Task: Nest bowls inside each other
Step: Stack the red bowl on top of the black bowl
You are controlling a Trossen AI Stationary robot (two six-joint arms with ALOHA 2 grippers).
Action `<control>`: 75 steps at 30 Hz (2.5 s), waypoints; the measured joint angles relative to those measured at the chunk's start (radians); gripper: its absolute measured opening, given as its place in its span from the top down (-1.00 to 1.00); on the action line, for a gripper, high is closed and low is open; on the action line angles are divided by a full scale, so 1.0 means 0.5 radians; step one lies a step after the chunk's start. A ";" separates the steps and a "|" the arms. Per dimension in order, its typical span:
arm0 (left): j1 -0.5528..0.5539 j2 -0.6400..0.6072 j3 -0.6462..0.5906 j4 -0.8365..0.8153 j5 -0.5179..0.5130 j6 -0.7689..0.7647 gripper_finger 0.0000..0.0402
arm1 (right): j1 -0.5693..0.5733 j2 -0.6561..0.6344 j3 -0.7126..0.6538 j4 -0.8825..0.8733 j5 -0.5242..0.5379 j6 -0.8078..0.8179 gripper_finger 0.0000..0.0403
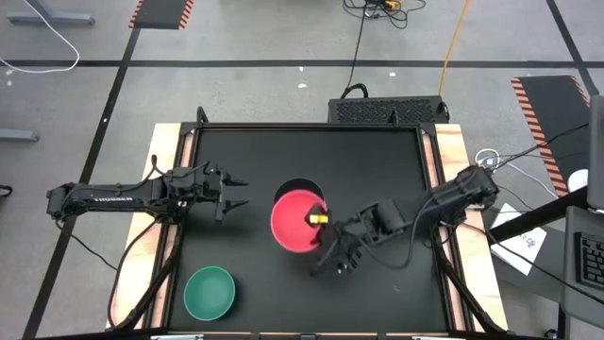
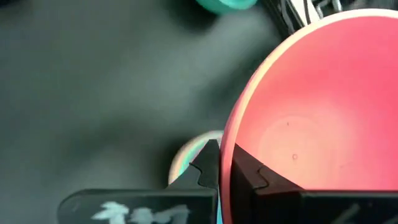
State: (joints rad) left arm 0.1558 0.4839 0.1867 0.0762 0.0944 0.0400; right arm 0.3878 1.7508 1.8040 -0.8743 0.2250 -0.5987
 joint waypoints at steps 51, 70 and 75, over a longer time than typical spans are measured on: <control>0.000 0.000 0.000 -0.062 0.019 0.071 -0.34 | -0.826 0.236 0.288 -0.500 -1.075 -0.136 1.00; 0.000 0.001 0.000 -0.103 0.028 0.067 -0.34 | -0.826 0.233 0.288 -0.424 -1.081 0.166 0.30; 0.000 0.000 0.000 -0.103 0.028 0.066 -0.34 | -0.824 0.233 0.288 -0.427 -1.078 0.216 0.10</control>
State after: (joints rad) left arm 0.1558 0.4841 0.1867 0.0246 0.1085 0.0731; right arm -0.0242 1.8671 1.9480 -1.0878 -0.3138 -0.4907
